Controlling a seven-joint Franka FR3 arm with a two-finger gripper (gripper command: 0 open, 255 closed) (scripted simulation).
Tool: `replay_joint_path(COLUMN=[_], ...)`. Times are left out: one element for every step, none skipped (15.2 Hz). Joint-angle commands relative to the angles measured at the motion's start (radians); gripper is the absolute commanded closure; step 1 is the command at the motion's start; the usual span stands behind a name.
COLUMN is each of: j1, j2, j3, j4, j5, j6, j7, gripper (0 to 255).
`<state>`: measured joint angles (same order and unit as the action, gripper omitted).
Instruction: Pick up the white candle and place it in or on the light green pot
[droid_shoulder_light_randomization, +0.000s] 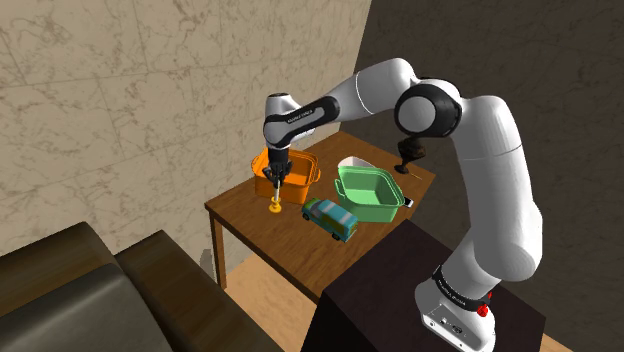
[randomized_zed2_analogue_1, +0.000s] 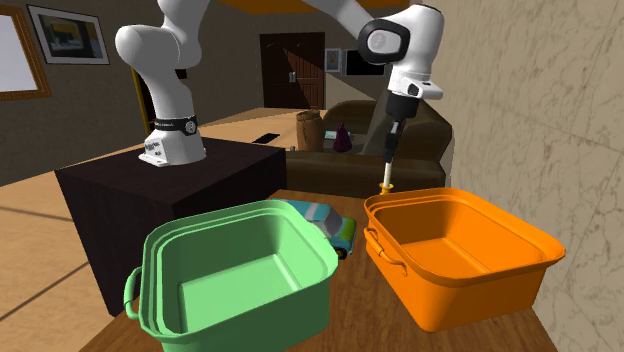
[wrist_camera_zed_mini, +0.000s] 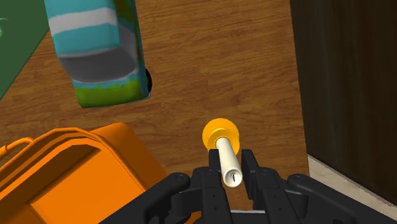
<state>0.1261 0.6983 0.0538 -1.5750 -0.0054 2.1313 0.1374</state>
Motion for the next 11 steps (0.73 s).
replay_joint_path(j1=[0.0, -0.001, -0.001, -0.001, -0.001, -0.001, -0.001, -0.002, -0.002, -0.002, -0.002], j2=[-0.017, -0.025, -0.033, -0.041, -0.049, -0.056, -0.063, -0.071, -0.078, -0.085, -0.092], j3=[0.001, 0.001, 0.001, 0.001, 0.001, 0.002, 0.002, 0.002, 0.002, 0.003, 0.003], j4=[0.001, 0.002, 0.003, 0.004, 0.005, 0.007, 0.01, 0.011, 0.014, 0.017, 0.02], j5=[0.001, 0.001, 0.001, 0.001, 0.002, 0.002, 0.002, 0.003, 0.003, 0.003, 0.003], j6=[-0.018, -0.027, -0.036, -0.046, -0.055, -0.064, -0.074, -0.083, -0.093, -0.103, -0.112], j7=[0.0, 0.0, 0.0, 0.0, 0.0, 0.001, 0.001, 0.001, 0.001, 0.001, 0.001], gripper=[255, 255, 255, 255, 255, 255, 255, 255, 255, 255, 255])
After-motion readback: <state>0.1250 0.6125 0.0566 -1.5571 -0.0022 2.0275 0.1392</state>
